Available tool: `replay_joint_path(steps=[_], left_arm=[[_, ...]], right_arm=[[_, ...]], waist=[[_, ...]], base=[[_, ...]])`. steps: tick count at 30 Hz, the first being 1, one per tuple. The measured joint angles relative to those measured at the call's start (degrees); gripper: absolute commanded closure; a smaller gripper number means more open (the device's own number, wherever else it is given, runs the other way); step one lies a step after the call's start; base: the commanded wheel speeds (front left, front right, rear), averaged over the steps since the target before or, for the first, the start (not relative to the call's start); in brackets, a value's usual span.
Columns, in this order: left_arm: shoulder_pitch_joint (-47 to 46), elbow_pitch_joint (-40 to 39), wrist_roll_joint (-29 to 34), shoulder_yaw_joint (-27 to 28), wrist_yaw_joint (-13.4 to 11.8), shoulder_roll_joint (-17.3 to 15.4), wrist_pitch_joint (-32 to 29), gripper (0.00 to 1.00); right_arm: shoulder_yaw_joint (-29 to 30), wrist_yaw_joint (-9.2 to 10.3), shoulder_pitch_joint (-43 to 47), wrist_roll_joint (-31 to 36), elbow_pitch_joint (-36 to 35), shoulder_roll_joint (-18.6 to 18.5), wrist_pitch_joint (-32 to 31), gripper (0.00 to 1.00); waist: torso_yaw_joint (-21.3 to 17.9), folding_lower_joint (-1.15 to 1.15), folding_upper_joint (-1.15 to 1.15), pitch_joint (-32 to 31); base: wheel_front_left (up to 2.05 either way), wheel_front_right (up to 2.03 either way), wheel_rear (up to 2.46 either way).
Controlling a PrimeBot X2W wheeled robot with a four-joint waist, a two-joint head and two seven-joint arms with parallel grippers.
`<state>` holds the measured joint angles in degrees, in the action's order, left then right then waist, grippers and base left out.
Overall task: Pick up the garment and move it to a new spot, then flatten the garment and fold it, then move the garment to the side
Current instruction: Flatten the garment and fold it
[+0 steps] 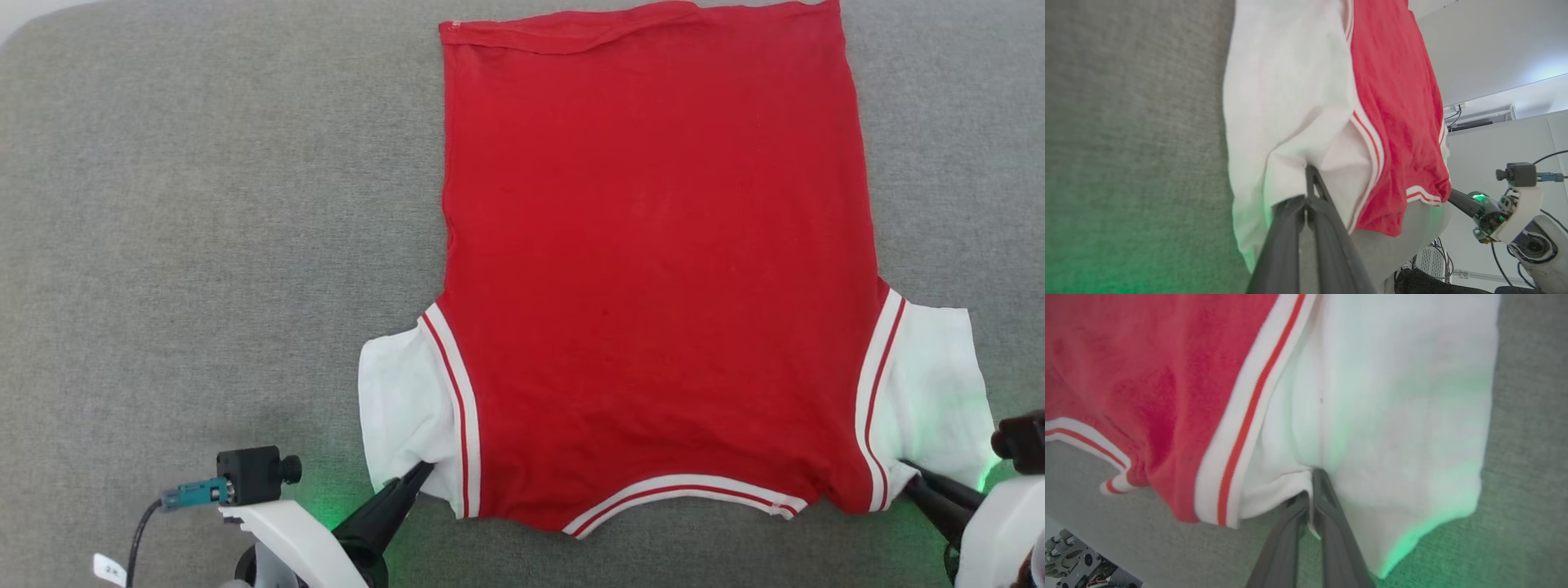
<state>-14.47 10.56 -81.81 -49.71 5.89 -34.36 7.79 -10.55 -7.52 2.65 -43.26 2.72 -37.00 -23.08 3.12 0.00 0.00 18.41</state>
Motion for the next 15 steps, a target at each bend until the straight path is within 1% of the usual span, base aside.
replay_joint_path(steps=[1, 5, 8, 11, 15], left_arm=[[-0.20, 0.15, 0.11, -0.04, 0.14, -0.05, 0.00, 1.00], [-0.32, -0.88, 0.35, 0.07, 0.24, -0.51, 0.47, 1.00], [-0.21, -2.65, 1.27, 0.00, -0.03, -1.64, 0.88, 1.00], [0.63, -5.28, 2.56, -0.01, -1.25, -2.25, 1.82, 1.00], [0.49, -8.84, 4.41, -0.53, -2.76, -2.53, 1.86, 1.00]], right_arm=[[-0.33, -0.03, -0.26, -0.07, -0.08, -0.07, 0.38, 0.00], [0.81, -0.16, -0.93, -1.80, -2.40, -0.32, 2.00, 0.00], [5.04, 0.04, -0.90, -2.81, -5.70, -2.56, 1.81, 0.00], [9.77, 0.03, -1.24, -3.70, -10.02, -4.71, -0.69, 0.00], [15.77, 0.03, -4.33, -4.38, -13.65, -8.91, -6.00, 0.00]], waist=[[-0.11, 0.00, 0.00, 0.07], [-0.39, -0.01, 0.00, 0.24], [-0.19, 0.00, 0.00, 0.33], [0.12, 0.00, 0.00, 0.86], [1.64, 0.00, 0.00, 1.97]], base=[[0.00, 0.00, 0.00], [0.00, 0.00, 0.00], [0.00, 0.00, 0.00], [0.00, 0.00, 0.00], [0.00, 0.00, 0.00]])
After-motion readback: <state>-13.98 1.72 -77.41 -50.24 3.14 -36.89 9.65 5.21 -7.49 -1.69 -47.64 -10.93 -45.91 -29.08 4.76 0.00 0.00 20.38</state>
